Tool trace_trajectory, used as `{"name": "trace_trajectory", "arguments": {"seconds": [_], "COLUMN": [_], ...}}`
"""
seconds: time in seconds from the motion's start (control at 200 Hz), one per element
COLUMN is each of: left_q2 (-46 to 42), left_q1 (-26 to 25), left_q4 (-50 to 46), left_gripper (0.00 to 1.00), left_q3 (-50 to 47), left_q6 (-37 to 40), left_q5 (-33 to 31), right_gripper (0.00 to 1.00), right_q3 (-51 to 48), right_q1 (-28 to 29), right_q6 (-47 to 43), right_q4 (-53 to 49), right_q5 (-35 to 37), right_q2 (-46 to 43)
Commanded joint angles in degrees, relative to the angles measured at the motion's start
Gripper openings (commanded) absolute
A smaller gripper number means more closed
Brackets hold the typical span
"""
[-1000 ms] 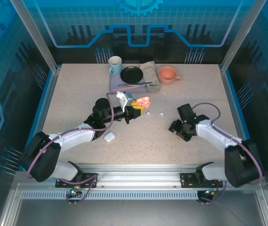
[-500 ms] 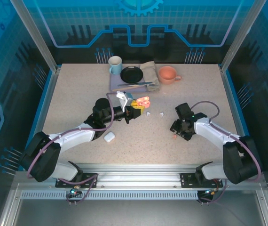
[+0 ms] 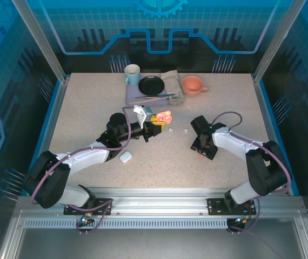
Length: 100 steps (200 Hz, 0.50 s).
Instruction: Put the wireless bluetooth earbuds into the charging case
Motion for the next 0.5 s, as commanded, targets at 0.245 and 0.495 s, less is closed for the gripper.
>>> {"name": "trace_trajectory", "arguments": {"seconds": [0.245,0.495], "left_q2": [-0.25,-0.01], "left_q1": [1.08,1.44], "left_q4": [3.01,3.47], "left_gripper": [0.00,0.00], "left_q3": [-0.86,-1.00], "left_q6": [-0.01,-0.32], "left_q5": [-0.32,-0.13], "right_gripper": [0.59,0.54], "right_q3": [4.06,1.68], "right_q1": [2.01,2.01], "right_q6": [1.73,1.81], "right_q4": [-4.15,-4.58], "right_q5": [3.68,3.95], "right_q2": [7.41,5.14]}}
